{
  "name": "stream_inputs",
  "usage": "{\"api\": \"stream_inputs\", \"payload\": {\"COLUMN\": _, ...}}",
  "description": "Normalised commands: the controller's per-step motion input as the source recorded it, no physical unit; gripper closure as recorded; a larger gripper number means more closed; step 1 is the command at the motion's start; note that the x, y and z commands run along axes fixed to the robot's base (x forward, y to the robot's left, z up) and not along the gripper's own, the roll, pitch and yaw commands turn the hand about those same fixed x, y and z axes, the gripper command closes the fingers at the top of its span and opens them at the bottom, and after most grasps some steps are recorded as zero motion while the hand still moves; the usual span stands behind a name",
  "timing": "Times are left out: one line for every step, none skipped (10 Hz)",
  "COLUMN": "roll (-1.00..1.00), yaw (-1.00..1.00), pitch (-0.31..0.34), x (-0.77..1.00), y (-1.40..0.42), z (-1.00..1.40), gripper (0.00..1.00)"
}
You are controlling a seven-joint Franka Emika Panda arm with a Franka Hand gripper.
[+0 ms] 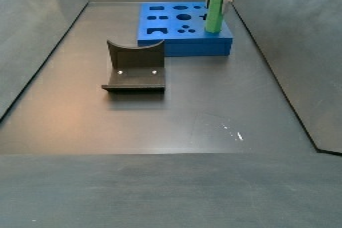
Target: Insert the hexagon object.
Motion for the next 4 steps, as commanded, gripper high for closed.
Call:
{"api": "stream_inputs", "payload": {"roll": 0.00, "yaw": -0.10, "pitch": -0.006, "x": 0.07, "y": 0.00, "z": -0.33, "gripper": 1.00}}
{"api": "stream_inputs", "payload": {"roll": -0.07, "yaw": -0.03, "pitch": -0.066, "x": 0.05, "y": 0.00, "z": -0.18, "gripper": 1.00}}
{"api": "stream_inputs", "payload": {"roll": -0.16, "yaw": -0.09, "pitch": -0.060, "x": 0.00, "y": 0.13, "z": -0.11, "gripper": 1.00}}
{"api": "stream_inputs", "payload": {"roll": 0.00, "yaw": 0.00, "pitch": 0.000, "x": 0.00, "y": 0.00, "z": 0.00, "gripper": 1.00}}
